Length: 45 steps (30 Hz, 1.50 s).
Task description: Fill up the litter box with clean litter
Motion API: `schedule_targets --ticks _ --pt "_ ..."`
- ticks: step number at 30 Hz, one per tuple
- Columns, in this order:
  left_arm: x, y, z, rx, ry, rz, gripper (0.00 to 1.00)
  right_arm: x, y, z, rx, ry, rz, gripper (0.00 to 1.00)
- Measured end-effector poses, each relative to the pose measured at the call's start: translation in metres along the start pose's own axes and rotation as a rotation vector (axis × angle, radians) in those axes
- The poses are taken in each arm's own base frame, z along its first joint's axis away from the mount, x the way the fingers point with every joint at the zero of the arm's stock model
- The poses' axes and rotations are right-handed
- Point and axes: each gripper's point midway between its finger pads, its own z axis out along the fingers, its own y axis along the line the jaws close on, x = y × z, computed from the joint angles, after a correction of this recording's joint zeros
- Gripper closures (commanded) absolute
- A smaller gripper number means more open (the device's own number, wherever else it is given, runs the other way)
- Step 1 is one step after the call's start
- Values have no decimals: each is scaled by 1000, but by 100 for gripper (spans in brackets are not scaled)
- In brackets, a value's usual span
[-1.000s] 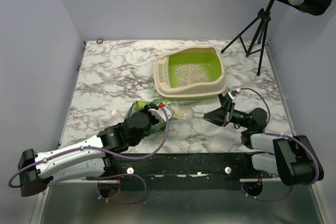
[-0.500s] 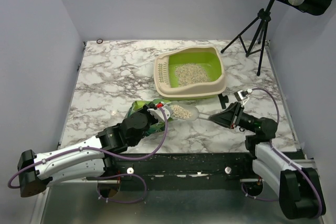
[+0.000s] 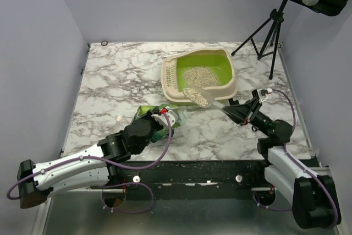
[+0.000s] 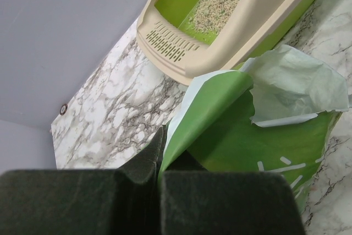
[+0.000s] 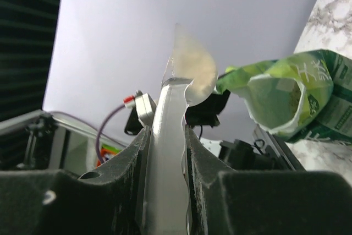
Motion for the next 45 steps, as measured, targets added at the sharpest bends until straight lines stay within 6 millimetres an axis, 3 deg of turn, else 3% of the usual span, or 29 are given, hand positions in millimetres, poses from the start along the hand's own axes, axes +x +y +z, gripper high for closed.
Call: schedule_targets --ticks 9,16,20,24,29,31,32,39,45 --pt "0 0 0 -1 0 2 100 -55 5 28 -11 -139 99 100" --pt "0 0 0 -1 -1 2 100 -88 48 59 -82 -160 -139 100" --pt "0 0 0 -1 0 3 100 -120 49 79 40 -213 -295 100" --pt "0 0 0 -1 0 2 100 -152 34 87 228 -265 -418 100" --pt "-1 2 -2 -5 -8 -5 100 -174 -3 85 461 -235 -490 100" --pt "-2 5 -4 -9 -14 -10 100 -177 -26 80 550 -198 -490 100" --pt "-5 8 -7 -15 -26 -20 100 -172 -69 63 706 -123 -460 100" --pt "-5 8 -7 -15 -26 -22 100 -178 -108 49 897 -2 -509 100" --pt "-5 8 -7 -16 -26 -24 100 -183 -110 67 1020 120 -646 100"
